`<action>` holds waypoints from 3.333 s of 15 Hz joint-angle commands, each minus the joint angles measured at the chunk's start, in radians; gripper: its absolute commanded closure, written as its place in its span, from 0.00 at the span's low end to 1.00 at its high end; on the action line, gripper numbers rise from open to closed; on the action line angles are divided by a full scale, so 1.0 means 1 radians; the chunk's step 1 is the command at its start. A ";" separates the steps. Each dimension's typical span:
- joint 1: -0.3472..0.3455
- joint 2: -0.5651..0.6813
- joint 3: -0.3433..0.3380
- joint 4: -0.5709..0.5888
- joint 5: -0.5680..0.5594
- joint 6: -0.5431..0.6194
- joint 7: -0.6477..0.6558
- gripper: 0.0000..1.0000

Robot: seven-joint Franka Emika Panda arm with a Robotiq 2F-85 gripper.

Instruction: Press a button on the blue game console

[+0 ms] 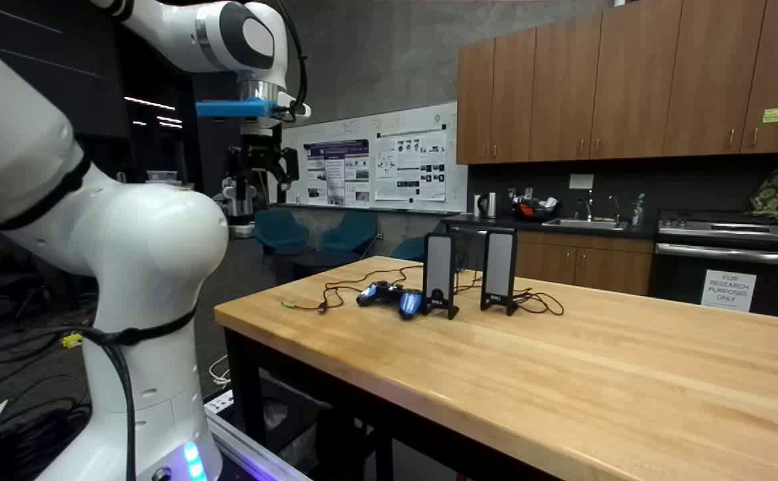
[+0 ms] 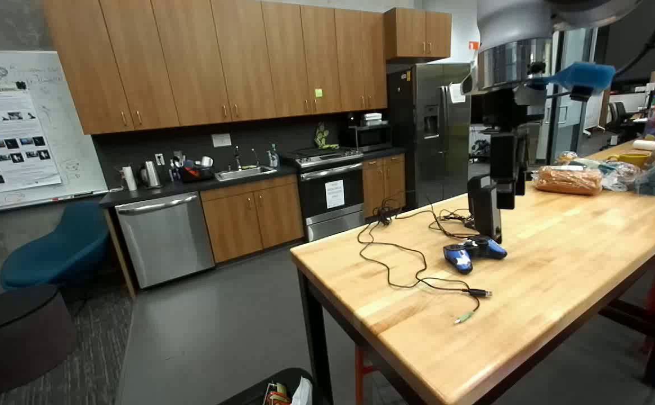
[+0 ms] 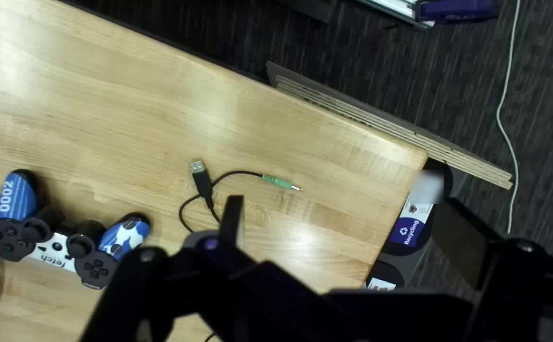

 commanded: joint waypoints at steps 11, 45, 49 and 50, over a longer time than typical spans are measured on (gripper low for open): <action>-0.005 0.000 0.004 0.002 0.002 -0.002 -0.003 0.00; -0.188 0.290 -0.142 0.093 -0.207 0.292 -0.012 1.00; -0.197 0.339 -0.136 0.080 -0.200 0.382 0.043 1.00; -0.201 0.350 -0.133 0.077 -0.206 0.397 0.060 1.00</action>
